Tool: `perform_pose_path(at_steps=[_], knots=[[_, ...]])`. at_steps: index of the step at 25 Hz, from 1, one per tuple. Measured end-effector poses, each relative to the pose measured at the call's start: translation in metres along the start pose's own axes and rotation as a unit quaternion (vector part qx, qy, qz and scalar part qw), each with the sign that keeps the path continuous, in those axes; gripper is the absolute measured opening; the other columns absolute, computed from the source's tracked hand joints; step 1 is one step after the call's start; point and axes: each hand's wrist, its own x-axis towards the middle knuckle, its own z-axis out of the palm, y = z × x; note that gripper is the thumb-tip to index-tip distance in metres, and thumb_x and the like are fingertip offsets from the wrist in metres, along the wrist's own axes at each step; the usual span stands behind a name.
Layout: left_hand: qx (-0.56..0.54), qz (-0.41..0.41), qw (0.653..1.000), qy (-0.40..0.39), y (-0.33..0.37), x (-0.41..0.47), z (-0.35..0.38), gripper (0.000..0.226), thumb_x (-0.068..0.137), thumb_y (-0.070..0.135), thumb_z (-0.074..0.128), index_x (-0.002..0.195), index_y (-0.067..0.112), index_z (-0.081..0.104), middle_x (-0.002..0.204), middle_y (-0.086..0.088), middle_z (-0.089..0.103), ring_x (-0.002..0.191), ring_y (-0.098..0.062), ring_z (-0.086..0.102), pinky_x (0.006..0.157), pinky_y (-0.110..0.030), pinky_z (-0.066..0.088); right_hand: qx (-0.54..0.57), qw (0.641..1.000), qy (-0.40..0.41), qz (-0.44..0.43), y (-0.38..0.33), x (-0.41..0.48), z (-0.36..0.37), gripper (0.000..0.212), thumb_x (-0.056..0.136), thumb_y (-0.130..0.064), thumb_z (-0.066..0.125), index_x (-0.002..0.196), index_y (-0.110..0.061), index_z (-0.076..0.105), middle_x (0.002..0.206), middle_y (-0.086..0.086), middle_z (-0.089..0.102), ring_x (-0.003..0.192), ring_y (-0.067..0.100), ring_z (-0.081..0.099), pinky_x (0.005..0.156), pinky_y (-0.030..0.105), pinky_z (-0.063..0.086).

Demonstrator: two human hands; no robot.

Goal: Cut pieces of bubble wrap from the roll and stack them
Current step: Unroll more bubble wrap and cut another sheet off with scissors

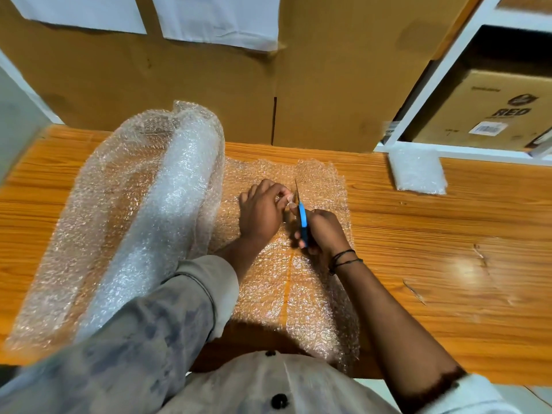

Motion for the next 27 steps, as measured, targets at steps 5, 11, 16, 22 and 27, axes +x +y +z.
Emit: perform_pose_path(at_steps=[5,11,16,22,27], knots=[[-0.006,-0.005,1.0,-0.005,0.0,0.002,-0.001,0.011,0.098,0.033,0.066,0.109,0.033,0.069,0.116,0.009,0.063,0.109,-0.019,0.056,0.09,-0.039,0.036,-0.051,0.998,0.046,-0.015,-0.011,0.004,0.002,0.026,0.096,-0.026,0.068,0.086,-0.003,0.064,0.056,0.01,0.061,0.035,0.018,0.049,0.037,0.018,0.032],[-0.012,-0.005,1.0,-0.009,0.0,0.001,-0.002,0.017,0.096,0.024,0.066,0.111,0.03,0.069,0.118,0.008,0.063,0.111,-0.02,0.056,0.092,-0.041,0.037,-0.075,0.995,0.057,-0.008,-0.018,0.016,0.0,0.026,0.089,-0.028,0.068,0.087,-0.002,0.068,0.059,0.012,0.064,0.04,0.021,0.051,0.041,0.021,0.033],[-0.019,-0.006,1.0,-0.012,0.001,0.001,-0.004,0.02,0.093,0.021,0.068,0.111,0.03,0.069,0.118,0.009,0.063,0.112,-0.019,0.056,0.091,-0.038,0.034,-0.088,0.995,0.046,-0.009,-0.024,0.022,0.001,0.028,0.088,-0.031,0.07,0.083,-0.003,0.067,0.062,0.014,0.064,0.043,0.023,0.052,0.043,0.022,0.034],[-0.034,-0.002,0.999,-0.001,0.0,0.001,-0.003,0.014,0.098,0.029,0.064,0.111,0.03,0.068,0.119,0.009,0.063,0.11,-0.019,0.057,0.087,-0.037,0.033,-0.139,0.988,0.061,-0.007,-0.036,0.031,-0.009,0.022,0.095,-0.016,0.067,0.078,-0.003,0.063,0.044,0.003,0.059,0.028,0.011,0.045,0.033,0.014,0.029],[-0.031,-0.002,0.999,-0.009,0.0,0.001,-0.003,0.02,0.097,0.024,0.064,0.117,0.025,0.068,0.119,0.007,0.062,0.112,-0.02,0.056,0.092,-0.04,0.035,-0.067,0.997,0.031,-0.011,-0.036,0.039,-0.004,0.03,0.09,-0.028,0.069,0.082,0.0,0.073,0.06,0.014,0.062,0.039,0.021,0.048,0.04,0.018,0.032]])
